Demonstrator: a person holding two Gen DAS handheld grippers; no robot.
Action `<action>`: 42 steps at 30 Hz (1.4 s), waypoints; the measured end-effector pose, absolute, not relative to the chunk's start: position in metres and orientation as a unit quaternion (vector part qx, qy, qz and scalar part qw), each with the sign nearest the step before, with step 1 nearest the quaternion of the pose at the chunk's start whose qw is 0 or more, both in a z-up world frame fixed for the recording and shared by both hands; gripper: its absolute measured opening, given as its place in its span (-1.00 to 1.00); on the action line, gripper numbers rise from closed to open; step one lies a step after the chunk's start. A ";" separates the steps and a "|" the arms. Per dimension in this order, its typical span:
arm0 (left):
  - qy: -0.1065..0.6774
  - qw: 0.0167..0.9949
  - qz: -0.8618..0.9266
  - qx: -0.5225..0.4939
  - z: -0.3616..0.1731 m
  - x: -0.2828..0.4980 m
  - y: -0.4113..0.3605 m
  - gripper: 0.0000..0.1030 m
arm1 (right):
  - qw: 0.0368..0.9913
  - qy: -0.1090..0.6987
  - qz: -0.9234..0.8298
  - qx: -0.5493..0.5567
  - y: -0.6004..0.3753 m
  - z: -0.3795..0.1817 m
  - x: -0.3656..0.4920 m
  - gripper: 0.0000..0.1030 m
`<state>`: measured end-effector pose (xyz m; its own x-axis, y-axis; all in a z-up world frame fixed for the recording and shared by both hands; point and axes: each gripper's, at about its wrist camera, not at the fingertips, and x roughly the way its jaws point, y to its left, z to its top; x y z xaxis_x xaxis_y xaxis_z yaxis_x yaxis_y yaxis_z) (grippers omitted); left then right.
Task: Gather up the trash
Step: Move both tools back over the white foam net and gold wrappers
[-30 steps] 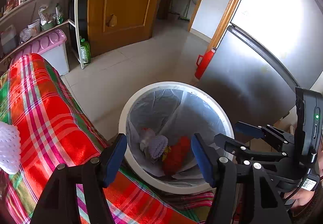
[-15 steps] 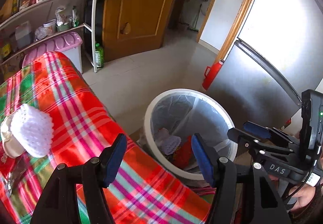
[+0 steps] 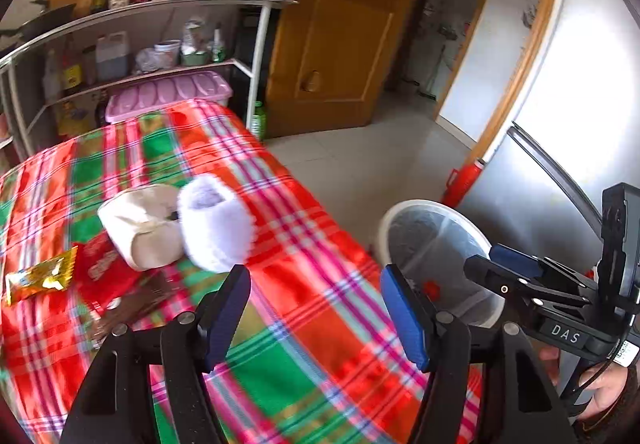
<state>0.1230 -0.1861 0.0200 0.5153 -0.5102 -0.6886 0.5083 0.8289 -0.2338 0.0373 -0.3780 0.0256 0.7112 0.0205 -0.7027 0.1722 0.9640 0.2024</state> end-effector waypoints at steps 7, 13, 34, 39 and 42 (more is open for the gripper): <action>0.399 0.882 -0.248 -0.024 0.015 0.129 -0.127 0.31 | 0.917 0.383 -0.001 0.115 -0.338 0.019 0.062 0.26; 0.402 0.891 -0.207 -0.044 0.009 0.130 -0.079 0.32 | 0.915 0.389 0.029 0.102 -0.307 0.016 0.078 0.26; 0.398 0.904 -0.137 -0.078 0.003 0.131 0.006 0.32 | 0.911 0.403 0.075 0.053 -0.243 0.003 0.123 0.26; 0.397 0.906 -0.127 -0.077 0.002 0.135 0.016 0.33 | 0.912 0.398 0.085 0.046 -0.236 0.003 0.141 0.26; 0.401 0.905 -0.116 -0.082 0.000 0.140 0.025 0.34 | 0.912 0.399 0.087 0.032 -0.231 0.001 0.151 0.26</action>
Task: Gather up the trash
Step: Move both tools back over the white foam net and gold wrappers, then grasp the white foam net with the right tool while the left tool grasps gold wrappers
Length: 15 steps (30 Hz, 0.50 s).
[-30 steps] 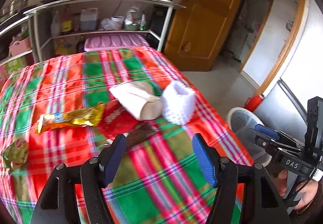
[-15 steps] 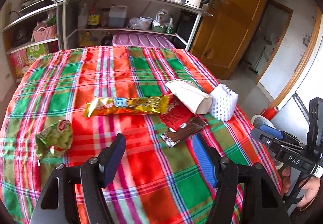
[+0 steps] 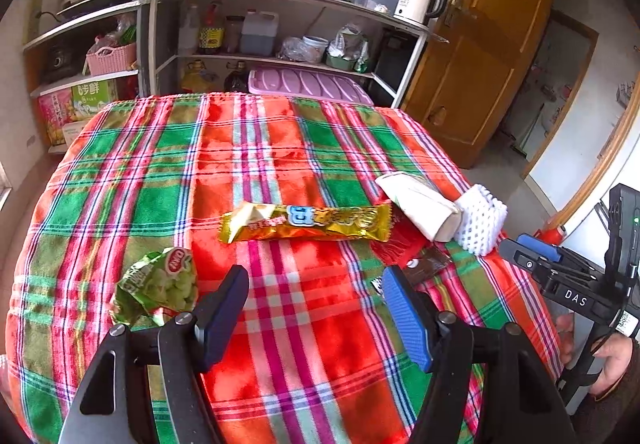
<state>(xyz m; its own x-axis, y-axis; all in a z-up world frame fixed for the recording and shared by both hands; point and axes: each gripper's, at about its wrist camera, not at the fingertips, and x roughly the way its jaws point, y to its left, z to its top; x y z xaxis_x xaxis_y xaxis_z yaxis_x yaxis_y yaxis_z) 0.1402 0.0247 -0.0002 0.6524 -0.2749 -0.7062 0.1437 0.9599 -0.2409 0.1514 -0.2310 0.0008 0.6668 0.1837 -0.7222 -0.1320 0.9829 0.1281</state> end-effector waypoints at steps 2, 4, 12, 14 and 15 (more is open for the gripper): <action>0.399 0.906 -0.115 -0.084 -0.001 0.142 0.028 0.36 | 0.912 0.401 0.089 0.026 -0.228 -0.001 0.157 0.26; 0.403 0.905 -0.114 -0.080 -0.002 0.146 0.028 0.38 | 0.910 0.404 0.087 0.021 -0.226 -0.003 0.162 0.26; 0.402 0.905 -0.125 -0.054 0.002 0.166 0.022 0.52 | 0.909 0.406 0.089 0.012 -0.225 -0.007 0.177 0.26; 0.405 0.904 -0.127 -0.044 0.002 0.174 0.021 0.53 | 0.910 0.406 0.088 0.012 -0.225 -0.007 0.181 0.26; 0.406 0.905 -0.125 -0.042 0.002 0.178 0.021 0.53 | 0.910 0.405 0.089 0.012 -0.225 -0.007 0.182 0.26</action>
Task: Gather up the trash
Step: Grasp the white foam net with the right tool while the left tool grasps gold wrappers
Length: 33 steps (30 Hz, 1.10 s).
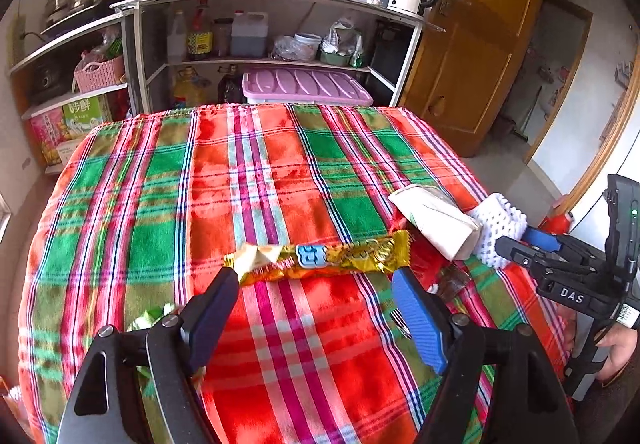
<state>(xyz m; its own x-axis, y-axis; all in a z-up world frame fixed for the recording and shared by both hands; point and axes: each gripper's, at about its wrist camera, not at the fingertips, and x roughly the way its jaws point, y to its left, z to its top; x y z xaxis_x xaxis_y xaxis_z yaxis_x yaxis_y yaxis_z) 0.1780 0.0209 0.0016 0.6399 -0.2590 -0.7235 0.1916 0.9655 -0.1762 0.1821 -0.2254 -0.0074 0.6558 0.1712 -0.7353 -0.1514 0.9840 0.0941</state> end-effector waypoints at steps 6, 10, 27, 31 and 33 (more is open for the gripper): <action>0.410 0.903 -0.126 -0.027 -0.004 0.202 0.019 0.53 | 0.906 0.414 0.087 0.008 -0.226 -0.014 0.194 0.26; 0.411 0.901 -0.133 -0.043 -0.006 0.207 0.021 0.53 | 0.905 0.416 0.087 0.012 -0.228 -0.017 0.196 0.26; 0.403 0.900 -0.159 -0.041 -0.002 0.198 0.006 0.53 | 0.901 0.421 0.093 0.039 -0.232 -0.022 0.199 0.25; 0.406 0.899 -0.161 -0.028 -0.005 0.201 -0.002 0.53 | 0.902 0.419 0.095 0.041 -0.232 -0.021 0.198 -0.15; 0.407 0.900 -0.153 -0.021 -0.007 0.204 -0.002 0.53 | 0.903 0.417 0.096 0.041 -0.232 -0.020 0.197 -0.25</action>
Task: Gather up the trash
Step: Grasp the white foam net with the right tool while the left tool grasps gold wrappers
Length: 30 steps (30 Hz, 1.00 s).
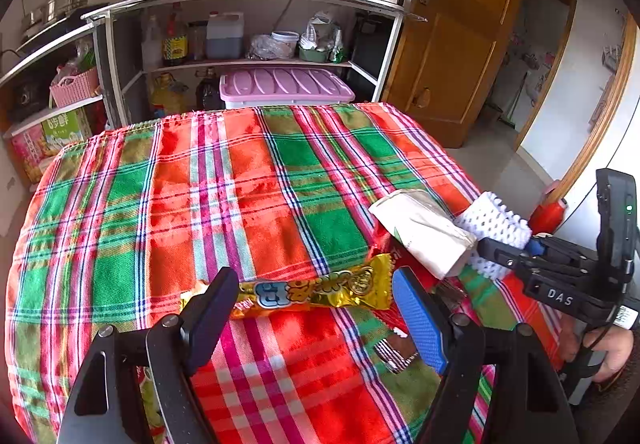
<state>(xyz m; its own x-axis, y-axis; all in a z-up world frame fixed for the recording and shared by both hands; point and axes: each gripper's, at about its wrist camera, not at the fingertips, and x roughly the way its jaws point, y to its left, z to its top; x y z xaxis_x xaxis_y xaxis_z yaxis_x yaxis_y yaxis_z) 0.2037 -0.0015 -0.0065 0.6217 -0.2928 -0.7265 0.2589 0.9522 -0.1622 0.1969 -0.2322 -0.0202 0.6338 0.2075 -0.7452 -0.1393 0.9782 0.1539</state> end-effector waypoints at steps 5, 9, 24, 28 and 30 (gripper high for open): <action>0.415 0.899 -0.142 0.000 -0.015 0.213 0.002 0.53 | 0.904 0.416 0.097 0.031 -0.228 -0.020 0.196 -0.27; 0.429 0.893 -0.136 0.001 -0.028 0.224 0.001 0.56 | 0.904 0.416 0.097 0.026 -0.226 -0.021 0.196 -0.27; 0.437 0.888 -0.142 -0.011 -0.039 0.226 0.003 0.36 | 0.904 0.416 0.094 0.037 -0.231 -0.023 0.197 -0.27; 0.436 0.890 -0.134 0.002 -0.042 0.225 0.001 0.12 | 0.903 0.416 0.094 0.042 -0.232 -0.023 0.197 -0.27; 0.435 0.891 -0.128 0.005 -0.041 0.224 0.002 -0.04 | 0.903 0.416 0.094 0.042 -0.232 -0.023 0.197 -0.27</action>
<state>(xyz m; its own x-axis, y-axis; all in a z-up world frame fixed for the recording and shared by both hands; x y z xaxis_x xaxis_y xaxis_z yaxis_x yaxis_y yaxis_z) 0.2244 0.0021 -0.0414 0.5880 -0.2250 -0.7769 0.2329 0.9670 -0.1038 0.1971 -0.2317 -0.0234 0.6356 0.2046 -0.7444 -0.1346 0.9788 0.1541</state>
